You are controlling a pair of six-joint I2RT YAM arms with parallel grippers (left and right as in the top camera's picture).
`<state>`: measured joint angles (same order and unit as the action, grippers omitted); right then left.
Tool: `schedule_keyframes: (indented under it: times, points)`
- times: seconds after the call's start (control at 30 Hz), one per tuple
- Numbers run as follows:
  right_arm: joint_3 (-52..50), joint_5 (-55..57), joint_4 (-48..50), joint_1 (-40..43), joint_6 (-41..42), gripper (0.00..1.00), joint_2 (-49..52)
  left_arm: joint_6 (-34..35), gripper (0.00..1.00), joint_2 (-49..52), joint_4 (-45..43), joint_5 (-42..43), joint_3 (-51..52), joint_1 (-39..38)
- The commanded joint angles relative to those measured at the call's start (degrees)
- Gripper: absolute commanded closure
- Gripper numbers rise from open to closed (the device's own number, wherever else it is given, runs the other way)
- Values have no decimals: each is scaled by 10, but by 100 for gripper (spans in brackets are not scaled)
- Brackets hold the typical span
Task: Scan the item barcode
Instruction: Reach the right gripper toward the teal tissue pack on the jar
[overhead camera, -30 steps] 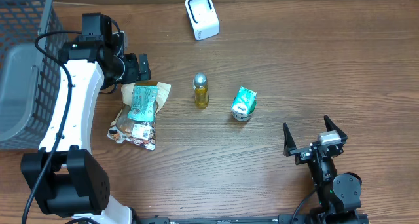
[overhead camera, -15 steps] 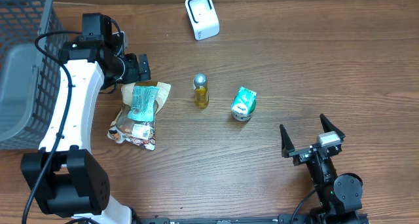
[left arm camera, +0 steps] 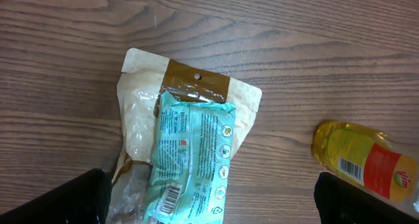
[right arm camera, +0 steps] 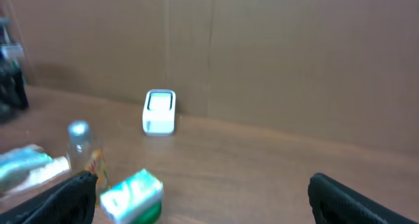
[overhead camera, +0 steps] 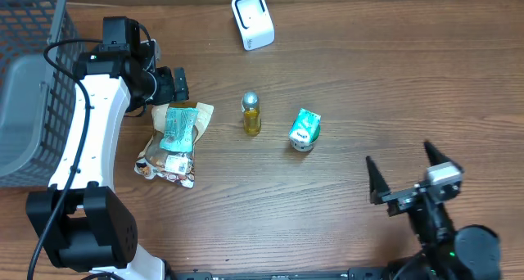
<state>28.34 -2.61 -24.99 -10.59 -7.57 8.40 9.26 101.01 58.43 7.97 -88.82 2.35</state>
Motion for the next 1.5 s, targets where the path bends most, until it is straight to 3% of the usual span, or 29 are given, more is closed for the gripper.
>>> schedule_keyframes:
  times: [0.0, 0.33, 0.53, 0.63, 0.8, 0.9, 0.97, 1.13, 1.47]
  points:
    - [120, -23, -48, -3, -4, 0, 82, -7, 1, -10, 0, 5, -11, -1]
    - [502, -64, -339, -3, -2, 0, 389, -7, 0, -10, 0, 5, -11, -1]
    - [508, -87, -352, -3, 1, 0, 444, -7, 1, -10, 0, 5, -11, -1]
    - [508, -170, -360, -3, 36, 0, 475, -7, 0, -10, 0, 5, -11, -1]
    - [508, -195, -358, -3, 68, 0, 532, -7, 0, -10, 0, 5, -11, -1]
    - [508, -195, -358, -3, 108, 22, 581, -7, 0, -10, 0, 5, -11, -1]
    - [508, -195, -358, -3, 145, 45, 620, -7, 0, -10, 0, 5, -11, -1]
    - [508, -196, -380, -3, 246, 57, 714, -7, 1, -10, 0, 5, -11, -1]
    - [501, -193, -368, -23, 319, 62, 821, -7, 0, -10, 0, 5, -11, -1]
